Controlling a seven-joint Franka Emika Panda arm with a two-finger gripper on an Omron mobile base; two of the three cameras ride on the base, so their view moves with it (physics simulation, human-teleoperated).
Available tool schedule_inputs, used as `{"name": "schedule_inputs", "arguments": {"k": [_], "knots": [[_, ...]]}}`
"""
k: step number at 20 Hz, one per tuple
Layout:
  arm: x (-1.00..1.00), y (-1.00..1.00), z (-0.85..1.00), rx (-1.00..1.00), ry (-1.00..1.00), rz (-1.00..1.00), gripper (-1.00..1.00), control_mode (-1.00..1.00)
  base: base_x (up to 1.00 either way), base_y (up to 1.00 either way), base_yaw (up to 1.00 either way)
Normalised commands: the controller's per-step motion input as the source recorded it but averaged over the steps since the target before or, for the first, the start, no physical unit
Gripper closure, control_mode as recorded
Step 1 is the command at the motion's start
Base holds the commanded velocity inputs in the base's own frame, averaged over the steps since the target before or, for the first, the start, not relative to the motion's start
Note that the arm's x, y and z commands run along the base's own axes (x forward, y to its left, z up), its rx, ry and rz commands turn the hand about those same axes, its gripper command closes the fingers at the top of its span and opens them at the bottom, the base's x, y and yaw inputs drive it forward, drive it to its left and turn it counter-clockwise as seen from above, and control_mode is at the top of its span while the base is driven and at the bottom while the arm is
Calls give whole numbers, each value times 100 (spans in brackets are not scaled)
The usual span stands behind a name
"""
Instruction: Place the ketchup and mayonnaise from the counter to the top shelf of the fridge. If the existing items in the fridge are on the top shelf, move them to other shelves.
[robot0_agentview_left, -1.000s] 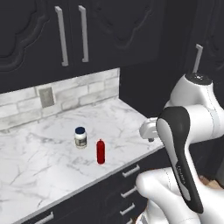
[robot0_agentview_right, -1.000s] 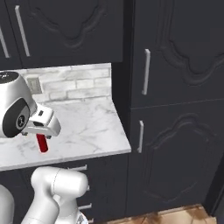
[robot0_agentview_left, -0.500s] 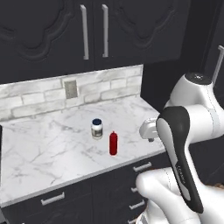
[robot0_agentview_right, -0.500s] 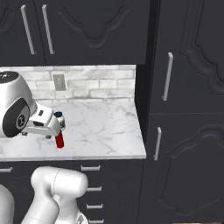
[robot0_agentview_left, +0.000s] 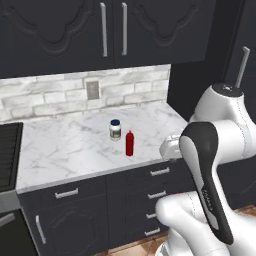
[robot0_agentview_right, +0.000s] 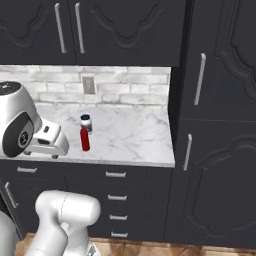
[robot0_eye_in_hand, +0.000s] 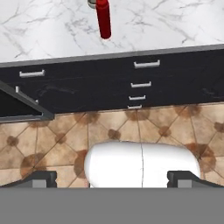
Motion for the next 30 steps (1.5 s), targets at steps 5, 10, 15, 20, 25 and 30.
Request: {"name": "schedule_inputs", "arguments": {"k": [5, 10, 15, 20, 25, 30], "knots": [[0, 0, 0, 0, 0, 0, -100, -100, -5, 0, 1], [19, -9, 0, 0, 0, 0, -100, -100, 0, 0, 0], [60, -1, -5, 0, 0, 0, -100, -100, 0, 0, 0], [68, 0, -9, 0, 0, 0, -100, -100, 0, 0, 0], [61, 0, -19, -1, 0, 0, -100, -100, 0, 0, 0], [49, 5, -34, -3, -4, 1, -100, -100, 0, 0, 0]]}}
